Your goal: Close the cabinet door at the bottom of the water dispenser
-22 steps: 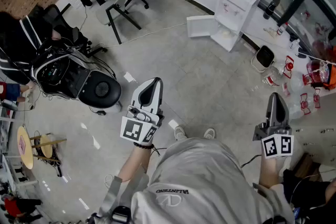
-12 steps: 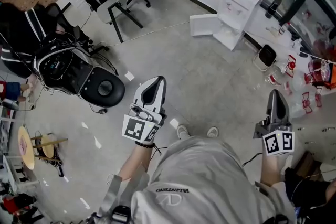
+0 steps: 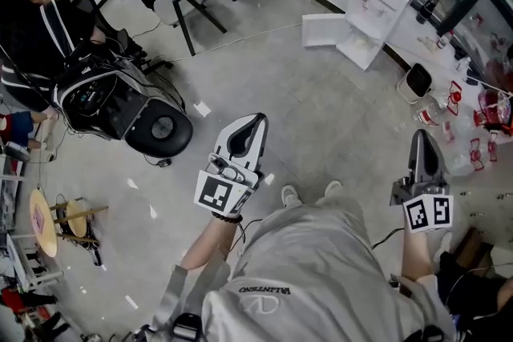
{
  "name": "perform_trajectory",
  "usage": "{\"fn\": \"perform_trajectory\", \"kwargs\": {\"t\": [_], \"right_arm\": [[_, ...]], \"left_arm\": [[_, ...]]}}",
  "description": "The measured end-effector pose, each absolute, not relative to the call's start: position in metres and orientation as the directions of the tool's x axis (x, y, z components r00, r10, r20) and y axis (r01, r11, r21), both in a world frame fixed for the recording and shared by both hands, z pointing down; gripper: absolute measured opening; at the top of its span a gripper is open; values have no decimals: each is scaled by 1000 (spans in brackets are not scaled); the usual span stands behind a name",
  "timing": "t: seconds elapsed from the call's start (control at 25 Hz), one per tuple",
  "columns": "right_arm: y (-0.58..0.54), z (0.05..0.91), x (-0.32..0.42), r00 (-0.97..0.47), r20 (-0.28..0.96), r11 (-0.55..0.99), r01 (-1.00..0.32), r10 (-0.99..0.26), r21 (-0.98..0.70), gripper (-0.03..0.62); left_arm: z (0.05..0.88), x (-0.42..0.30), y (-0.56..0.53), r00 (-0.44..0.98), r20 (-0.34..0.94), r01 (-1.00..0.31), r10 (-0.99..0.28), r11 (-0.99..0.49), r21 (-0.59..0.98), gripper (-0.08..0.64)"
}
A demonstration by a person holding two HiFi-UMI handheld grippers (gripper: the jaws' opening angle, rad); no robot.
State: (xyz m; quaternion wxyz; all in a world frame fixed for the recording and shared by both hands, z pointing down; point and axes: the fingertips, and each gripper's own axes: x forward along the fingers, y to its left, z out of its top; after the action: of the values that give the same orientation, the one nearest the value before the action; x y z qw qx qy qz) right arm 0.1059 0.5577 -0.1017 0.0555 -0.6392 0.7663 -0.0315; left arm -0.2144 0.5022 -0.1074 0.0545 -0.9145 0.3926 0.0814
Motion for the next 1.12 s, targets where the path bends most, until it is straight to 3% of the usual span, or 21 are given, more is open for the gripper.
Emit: {"fn": "perform_trajectory", "kwargs": {"t": [0.4,1.12], "right_arm": [[507,-110,88,-231,-50,234,-967,-972,-97,15],[337,-101,137,-346,-39,348,-933,-937,-90,15]], "left_arm": [[-107,-213,461,672,-200,-729,-713,-684,-8,8],[-119,-136,310,636,-183,-766,-749,-641,-38,8]]}}
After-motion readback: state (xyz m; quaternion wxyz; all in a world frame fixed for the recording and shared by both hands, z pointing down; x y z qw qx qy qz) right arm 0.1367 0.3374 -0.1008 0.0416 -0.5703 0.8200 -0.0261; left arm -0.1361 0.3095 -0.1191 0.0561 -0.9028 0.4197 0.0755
